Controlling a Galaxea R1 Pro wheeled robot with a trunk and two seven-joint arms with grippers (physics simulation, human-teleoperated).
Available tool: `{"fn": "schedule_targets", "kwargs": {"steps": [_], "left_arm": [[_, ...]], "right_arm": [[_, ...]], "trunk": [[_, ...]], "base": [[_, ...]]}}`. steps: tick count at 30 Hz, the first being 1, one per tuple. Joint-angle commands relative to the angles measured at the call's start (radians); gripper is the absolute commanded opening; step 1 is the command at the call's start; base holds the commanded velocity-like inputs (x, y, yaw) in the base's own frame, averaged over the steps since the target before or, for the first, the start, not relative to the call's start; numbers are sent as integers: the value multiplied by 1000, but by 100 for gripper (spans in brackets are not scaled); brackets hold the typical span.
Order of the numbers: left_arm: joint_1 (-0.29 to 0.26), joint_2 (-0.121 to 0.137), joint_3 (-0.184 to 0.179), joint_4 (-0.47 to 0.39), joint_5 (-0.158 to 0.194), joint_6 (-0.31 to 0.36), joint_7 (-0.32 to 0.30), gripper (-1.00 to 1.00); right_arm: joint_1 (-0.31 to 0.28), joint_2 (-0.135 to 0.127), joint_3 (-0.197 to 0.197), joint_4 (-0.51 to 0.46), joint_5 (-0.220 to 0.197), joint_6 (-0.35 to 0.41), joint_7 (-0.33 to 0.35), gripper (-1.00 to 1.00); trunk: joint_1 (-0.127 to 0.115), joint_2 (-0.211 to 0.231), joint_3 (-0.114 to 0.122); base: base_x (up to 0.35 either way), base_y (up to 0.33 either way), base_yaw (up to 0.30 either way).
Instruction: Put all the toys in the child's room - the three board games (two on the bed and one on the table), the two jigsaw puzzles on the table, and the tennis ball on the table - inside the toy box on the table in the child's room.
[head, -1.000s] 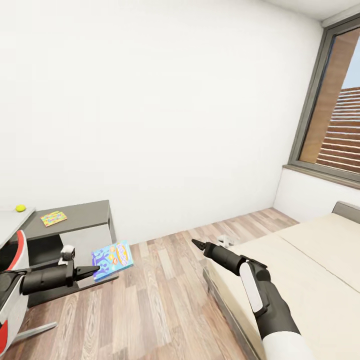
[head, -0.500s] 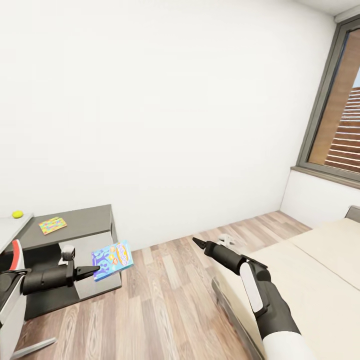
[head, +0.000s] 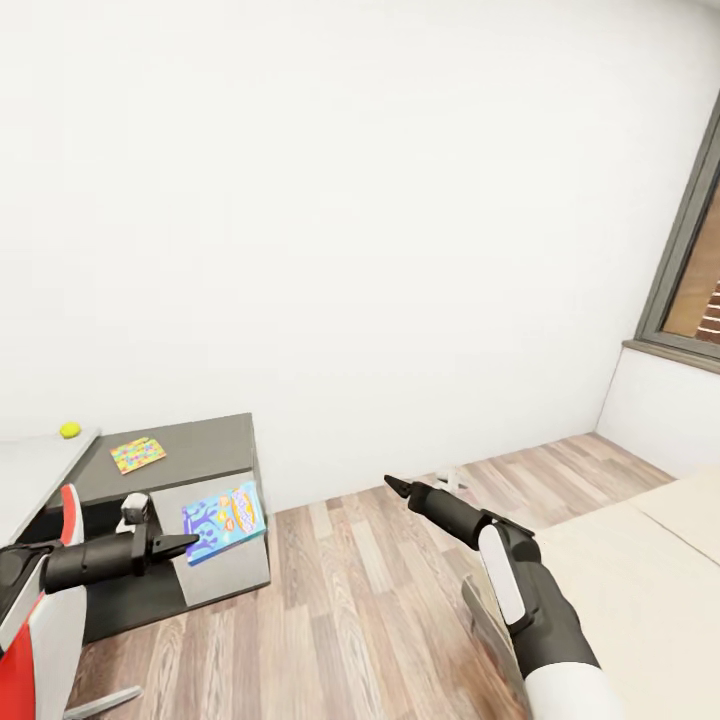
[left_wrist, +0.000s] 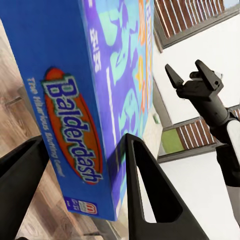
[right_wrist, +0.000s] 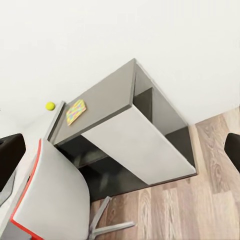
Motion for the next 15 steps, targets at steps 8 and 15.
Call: {"fn": "schedule_targets", "kwargs": {"steps": [8,15], "left_arm": [[0,0,-1,1,6,10,-1,-100],[0,0,-1,1,6,9,-1,-100]], "right_arm": [[-1,3,-3,-1,-4,8,2,100],[0,6,-1,-2,3,7,1,100]], "trunk": [[1,-1,0],[1,-1,0]], "base": [[210,194,46],[209,68,13]]}}
